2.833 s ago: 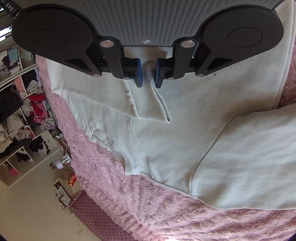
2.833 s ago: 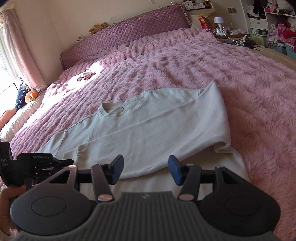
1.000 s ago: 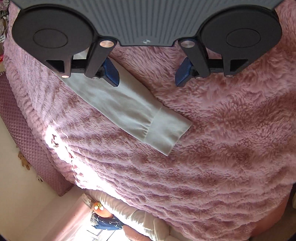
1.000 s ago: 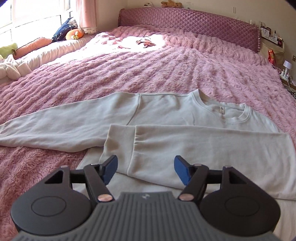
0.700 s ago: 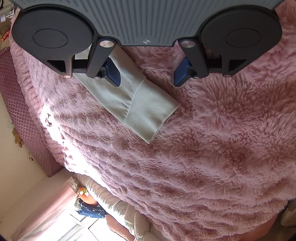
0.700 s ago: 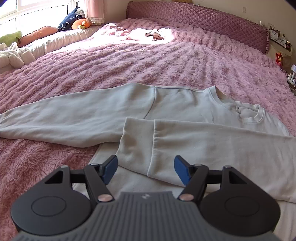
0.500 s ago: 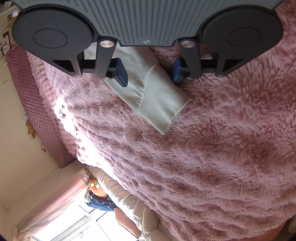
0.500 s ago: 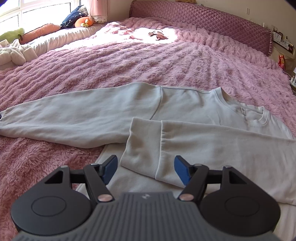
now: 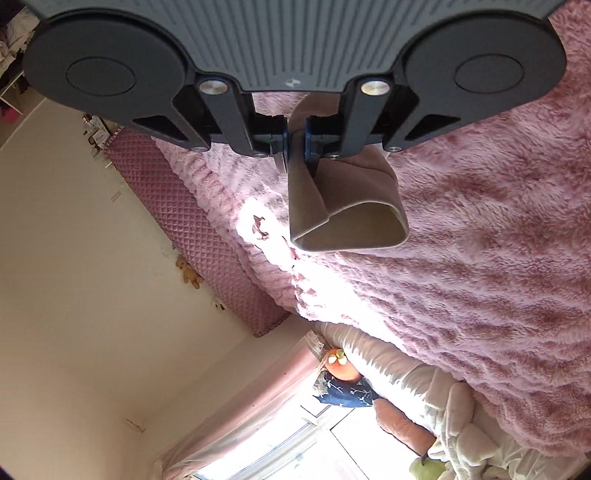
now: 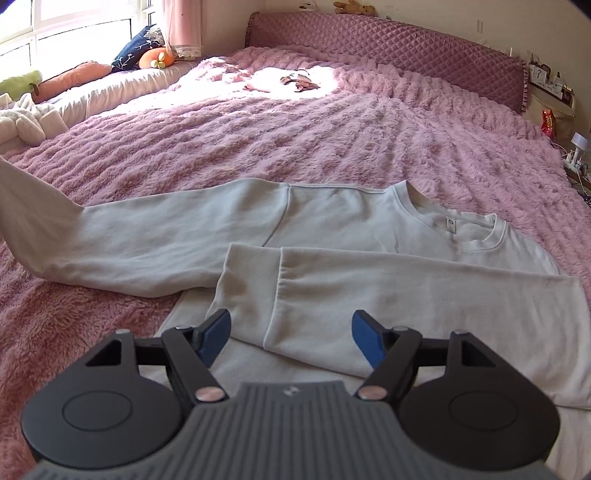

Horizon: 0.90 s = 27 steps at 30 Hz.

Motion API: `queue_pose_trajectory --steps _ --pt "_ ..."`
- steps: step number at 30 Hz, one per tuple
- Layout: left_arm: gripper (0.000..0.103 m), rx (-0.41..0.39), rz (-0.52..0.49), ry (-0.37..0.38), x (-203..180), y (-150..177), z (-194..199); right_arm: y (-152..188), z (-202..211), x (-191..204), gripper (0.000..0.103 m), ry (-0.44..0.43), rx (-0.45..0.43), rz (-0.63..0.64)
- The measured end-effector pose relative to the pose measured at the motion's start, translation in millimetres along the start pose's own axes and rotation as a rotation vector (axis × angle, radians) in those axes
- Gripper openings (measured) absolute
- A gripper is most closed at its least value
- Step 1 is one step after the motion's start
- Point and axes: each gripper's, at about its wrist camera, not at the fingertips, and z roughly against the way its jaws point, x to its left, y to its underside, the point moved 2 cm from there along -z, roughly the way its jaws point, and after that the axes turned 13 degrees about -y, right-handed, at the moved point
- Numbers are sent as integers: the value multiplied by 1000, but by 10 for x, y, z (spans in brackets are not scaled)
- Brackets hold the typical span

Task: Fold small clothes
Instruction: 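Fold the held sleeve across the body with the left tool and release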

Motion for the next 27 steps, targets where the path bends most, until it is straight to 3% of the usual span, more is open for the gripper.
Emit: queue_pose_trajectory --steps 7,18,22,27 --pt "8 104 -86 226 -1143 512 -146 58 543 -546 72 55 -65 -58" --pt "8 379 -227 462 -2573 2268 -448 480 1251 -1639 72 168 -105 -181" --pt "8 509 -309 483 -2773 3006 -570 666 1405 -1970 72 203 -103 -228" --pt "8 673 -424 437 -2828 3872 -709 858 1558 -2320 72 244 -105 -283"
